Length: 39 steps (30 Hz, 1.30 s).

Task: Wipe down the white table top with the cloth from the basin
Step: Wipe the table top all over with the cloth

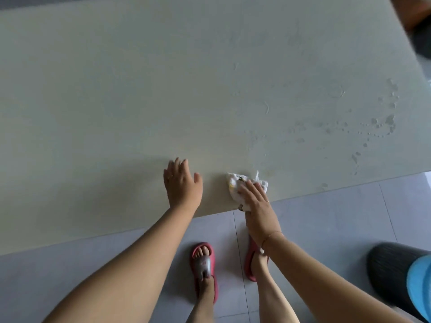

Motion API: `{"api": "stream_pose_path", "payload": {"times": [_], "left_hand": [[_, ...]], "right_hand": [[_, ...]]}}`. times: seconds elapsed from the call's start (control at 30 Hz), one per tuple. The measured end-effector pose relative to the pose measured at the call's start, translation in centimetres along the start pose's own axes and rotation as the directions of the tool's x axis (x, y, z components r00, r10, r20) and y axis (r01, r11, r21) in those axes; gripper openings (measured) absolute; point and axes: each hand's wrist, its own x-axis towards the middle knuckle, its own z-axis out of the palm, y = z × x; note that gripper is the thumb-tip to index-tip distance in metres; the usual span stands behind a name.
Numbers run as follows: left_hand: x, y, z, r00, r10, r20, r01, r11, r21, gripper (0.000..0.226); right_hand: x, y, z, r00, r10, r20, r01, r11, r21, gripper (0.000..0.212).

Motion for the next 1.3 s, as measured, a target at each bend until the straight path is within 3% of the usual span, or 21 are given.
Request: {"api": "stream_pose_path", "payload": {"times": [0.07,0.13,0.17,0.23,0.3,0.37,0.5,0.6,0.67,0.73,0.8,0.87,1.0,1.13,1.23,1.3], "left_hand": [[-0.9,1.6,0.1,0.999,0.009,0.043,-0.002,0.988,-0.157,0.037],[-1.3,3.3,-0.6,0.986,-0.039,0.163,0.095,0.933,-0.347,0.032],[-1.5,4.2,-1.2,0.963,-0.078,0.258,0.188,0.88,-0.435,0.032],[-1.6,6.0,-2.5,0.858,-0.066,0.509,0.407,0.692,-0.596,0.042],[-1.4,7.2,-3.4,0.722,0.108,0.684,0.595,0.408,-0.692,0.055],[-1.2,7.8,-4.2,0.683,0.241,0.689,0.648,0.236,-0.725,0.061],[-1.0,9.1,-4.9,0.751,0.208,0.627,0.576,0.259,-0.776,0.039],[-1.1,9.6,-4.1,0.817,0.089,0.57,0.506,0.363,-0.783,0.019],[-1.2,9.8,-3.5,0.869,0.019,0.494,0.427,0.474,-0.77,0.016],[-1.6,9.9,-2.6,0.915,0.008,0.403,0.311,0.622,-0.718,0.02],[-2.2,10.1,-1.6,0.945,0.018,0.327,0.201,0.757,-0.621,0.02],[-2.9,10.3,-0.4,0.965,0.0,0.261,0.151,0.816,-0.558,0.02],[-3.6,10.5,1.7,0.973,-0.064,0.222,0.167,0.859,-0.484,0.017],[-3.6,9.6,3.6,0.975,-0.1,0.198,0.165,0.923,-0.347,0.018],[-3.9,8.9,4.1,0.994,-0.083,0.068,0.095,0.975,-0.2,0.027],[-4.0,8.1,4.3,0.998,0.02,-0.054,-0.025,0.996,-0.086,0.037]], "right_hand": [[0.5,-1.9,-2.5,0.975,0.215,0.058,-0.22,0.892,0.395,0.048],[0.7,-3.4,-5.2,0.945,0.268,0.189,-0.314,0.571,0.759,0.035],[0.9,-3.7,-6.3,0.935,0.229,0.271,-0.343,0.381,0.859,0.033],[1.1,-4.1,-8.0,0.917,0.11,0.385,-0.395,0.09,0.915,0.04],[1.3,-4.5,-9.1,0.901,0.028,0.433,-0.433,-0.019,0.901,0.044],[1.4,-4.8,-9.9,0.886,0.012,0.463,-0.462,-0.051,0.885,0.045],[2.1,-4.6,-11.2,0.901,0.001,0.434,-0.434,-0.022,0.901,0.049],[3.0,-4.2,-11.8,0.9,0.115,0.42,-0.431,0.102,0.896,0.05],[3.6,-3.7,-11.7,0.893,0.275,0.357,-0.431,0.292,0.854,0.042],[4.0,-3.0,-11.2,0.888,0.423,0.183,-0.403,0.523,0.751,0.03],[4.3,-2.3,-10.5,0.889,0.458,0.019,-0.38,0.714,0.588,0.032],[4.3,-1.5,-9.7,0.896,0.435,-0.094,-0.372,0.847,0.379,0.037],[5.1,0.2,-8.2,0.899,0.386,-0.205,-0.356,0.919,0.168,0.036],[6.1,1.7,-6.8,0.934,0.312,-0.174,-0.31,0.95,0.04,0.029],[6.0,2.4,-5.7,0.943,0.286,-0.169,-0.289,0.957,0.004,0.023],[5.4,2.7,-5.0,0.938,0.218,-0.27,-0.249,0.964,-0.088,0.033]]}}
